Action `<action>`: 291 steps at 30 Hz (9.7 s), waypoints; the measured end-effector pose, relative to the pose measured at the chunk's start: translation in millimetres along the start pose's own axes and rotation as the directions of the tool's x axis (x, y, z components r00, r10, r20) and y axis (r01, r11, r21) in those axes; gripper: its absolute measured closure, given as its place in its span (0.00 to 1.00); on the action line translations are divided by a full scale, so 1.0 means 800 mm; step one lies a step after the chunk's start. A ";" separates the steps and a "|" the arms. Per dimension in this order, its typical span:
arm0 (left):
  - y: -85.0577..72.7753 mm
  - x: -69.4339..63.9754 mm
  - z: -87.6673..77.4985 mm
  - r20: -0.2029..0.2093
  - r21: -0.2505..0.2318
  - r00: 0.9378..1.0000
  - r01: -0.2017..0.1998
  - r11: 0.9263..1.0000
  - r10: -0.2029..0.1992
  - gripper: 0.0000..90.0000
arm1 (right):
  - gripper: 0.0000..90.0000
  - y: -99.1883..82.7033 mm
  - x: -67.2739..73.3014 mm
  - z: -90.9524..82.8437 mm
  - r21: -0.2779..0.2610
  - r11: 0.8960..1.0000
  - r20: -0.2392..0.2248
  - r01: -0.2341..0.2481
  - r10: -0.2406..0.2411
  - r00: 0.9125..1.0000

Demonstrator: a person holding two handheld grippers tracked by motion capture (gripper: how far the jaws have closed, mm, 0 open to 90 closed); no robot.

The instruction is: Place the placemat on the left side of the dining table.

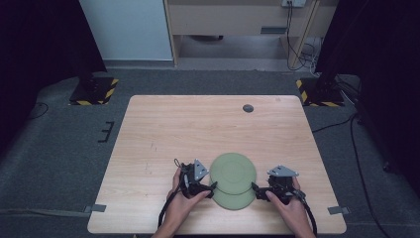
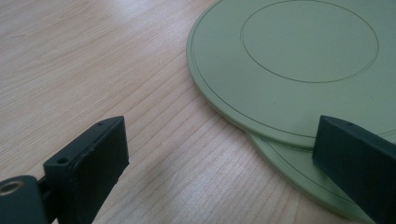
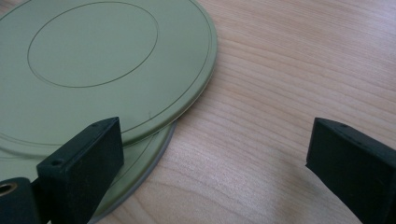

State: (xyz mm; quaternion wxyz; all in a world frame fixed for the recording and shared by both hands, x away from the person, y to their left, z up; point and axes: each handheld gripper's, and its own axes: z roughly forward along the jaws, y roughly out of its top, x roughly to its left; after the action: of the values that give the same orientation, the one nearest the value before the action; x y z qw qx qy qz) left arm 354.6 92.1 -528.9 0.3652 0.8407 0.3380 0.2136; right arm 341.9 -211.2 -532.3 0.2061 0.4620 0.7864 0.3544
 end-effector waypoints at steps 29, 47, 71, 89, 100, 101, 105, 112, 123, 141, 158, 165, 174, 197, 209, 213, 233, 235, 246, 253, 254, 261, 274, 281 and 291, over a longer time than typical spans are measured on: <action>0.064 0.024 -0.021 0.110 -0.054 0.994 -0.011 0.998 0.017 0.04 | 0.05 0.020 -0.004 -0.022 -0.031 0.999 0.010 0.014 -0.014 1.000; 0.050 0.042 0.021 0.165 0.026 0.985 0.056 0.998 -0.059 0.12 | 0.12 0.017 0.004 -0.004 -0.037 0.999 -0.006 0.027 -0.027 1.000; 0.049 0.047 0.047 0.240 0.120 0.960 0.117 0.986 -0.144 0.30 | 0.09 0.006 0.005 0.002 -0.011 0.999 0.006 0.032 -0.032 0.999; 0.049 0.045 0.053 0.299 0.139 0.933 0.166 0.976 -0.201 0.35 | 0.09 0.006 0.006 0.002 -0.012 0.999 0.010 0.034 -0.034 0.999; 0.064 0.046 0.028 0.288 0.033 0.932 0.223 0.974 -0.223 0.49 | 0.09 0.006 0.006 0.002 -0.015 0.999 0.014 0.038 -0.037 0.999; 0.065 0.045 0.026 0.291 0.025 0.930 0.227 0.973 -0.225 0.51 | 0.09 0.006 0.006 0.002 -0.015 0.999 0.014 0.038 -0.038 0.999; 0.066 0.044 0.024 0.293 0.008 0.927 0.243 0.970 -0.235 0.58 | 0.09 0.006 0.006 0.002 -0.014 0.999 0.014 0.035 -0.035 0.999; 0.063 0.046 0.025 0.314 0.006 0.913 0.270 0.963 -0.259 0.65 | 0.08 0.006 0.006 0.002 -0.011 0.999 0.011 0.036 -0.036 0.999; 0.058 0.049 0.026 0.294 0.018 0.911 0.297 0.955 -0.289 0.72 | 0.08 0.006 0.006 0.002 -0.012 0.999 0.012 0.032 -0.032 0.999; 0.060 0.043 0.027 0.290 0.038 0.919 0.269 0.962 -0.268 0.80 | 0.07 0.006 0.005 0.002 -0.012 0.999 0.013 0.036 -0.036 0.999; 0.063 0.040 0.023 0.277 0.006 0.931 0.247 0.969 -0.239 0.86 | 0.08 0.006 0.008 0.002 -0.017 0.999 0.018 0.039 -0.039 0.999; 0.066 0.039 0.019 0.284 -0.010 0.932 0.239 0.971 -0.226 0.91 | 0.08 0.006 0.008 0.002 -0.019 0.999 0.022 0.042 -0.042 0.999; 0.069 0.041 0.014 0.302 -0.030 0.924 0.253 0.967 -0.233 0.94 | 0.08 0.006 0.009 0.002 -0.020 0.999 0.024 0.042 -0.041 0.999; 0.083 0.045 -0.009 0.334 -0.089 0.916 0.265 0.960 -0.222 0.95 | 0.07 0.006 0.008 0.000 -0.022 0.999 0.032 0.030 -0.029 0.999; 0.109 0.050 -0.030 0.328 -0.125 0.926 0.240 0.963 -0.188 0.95 | 0.07 0.005 -0.010 -0.001 -0.021 1.000 0.063 -0.018 0.020 0.998; 0.122 0.049 -0.034 0.328 -0.127 0.927 0.233 0.964 -0.181 0.95 | 0.07 0.005 -0.017 -0.001 -0.013 0.999 0.085 -0.037 0.038 0.996; 0.154 0.066 -0.040 0.287 -0.136 0.938 0.240 0.961 -0.193 0.95 | 0.07 0.001 -0.040 -0.002 0.005 0.996 0.128 -0.091 0.089 0.988; 0.155 0.069 -0.041 0.276 -0.137 0.941 0.241 0.961 -0.197 0.95 | 0.07 0.001 -0.041 -0.002 0.003 0.996 0.129 -0.092 0.090 0.988; 0.157 0.090 -0.048 0.220 -0.152 0.949 0.264 0.952 -0.228 0.95 | 0.07 0.000 -0.048 -0.003 0.003 0.994 0.140 -0.108 0.107 0.984; 0.163 0.102 -0.054 0.188 -0.161 0.955 0.259 0.953 -0.228 0.95 | 0.07 -0.002 -0.051 -0.004 0.010 0.994 0.142 -0.111 0.108 0.984; 0.163 0.103 -0.055 0.185 -0.160 0.955 0.260 0.952 -0.230 0.95 | 0.07 -0.002 -0.052 -0.004 0.010 0.994 0.143 -0.111 0.109 0.984; 0.159 0.114 -0.059 0.168 -0.156 0.955 0.270 0.950 -0.244 0.95 | 0.07 -0.002 -0.053 -0.004 0.011 0.993 0.150 -0.116 0.113 0.982; 0.153 0.133 -0.066 0.125 -0.149 0.956 0.281 0.948 -0.264 0.95 | 0.07 -0.003 -0.053 -0.003 0.018 0.993 0.153 -0.113 0.109 0.982; 0.152 0.145 -0.073 0.100 -0.152 0.958 0.280 0.948 -0.267 0.95 | 0.07 -0.004 -0.053 -0.004 0.019 0.994 0.155 -0.112 0.108 0.982; 0.142 0.164 -0.081 0.069 -0.153 0.953 0.303 0.941 -0.296 0.95 | 0.07 -0.004 -0.053 -0.002 0.023 0.994 0.155 -0.108 0.103 0.983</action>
State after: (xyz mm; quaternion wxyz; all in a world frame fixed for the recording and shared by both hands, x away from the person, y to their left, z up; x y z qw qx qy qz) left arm 451.5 159.8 -386.2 0.4680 0.7516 0.4351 0.1634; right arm 359.4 -249.9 -533.8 0.2396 0.5321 0.7481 0.3158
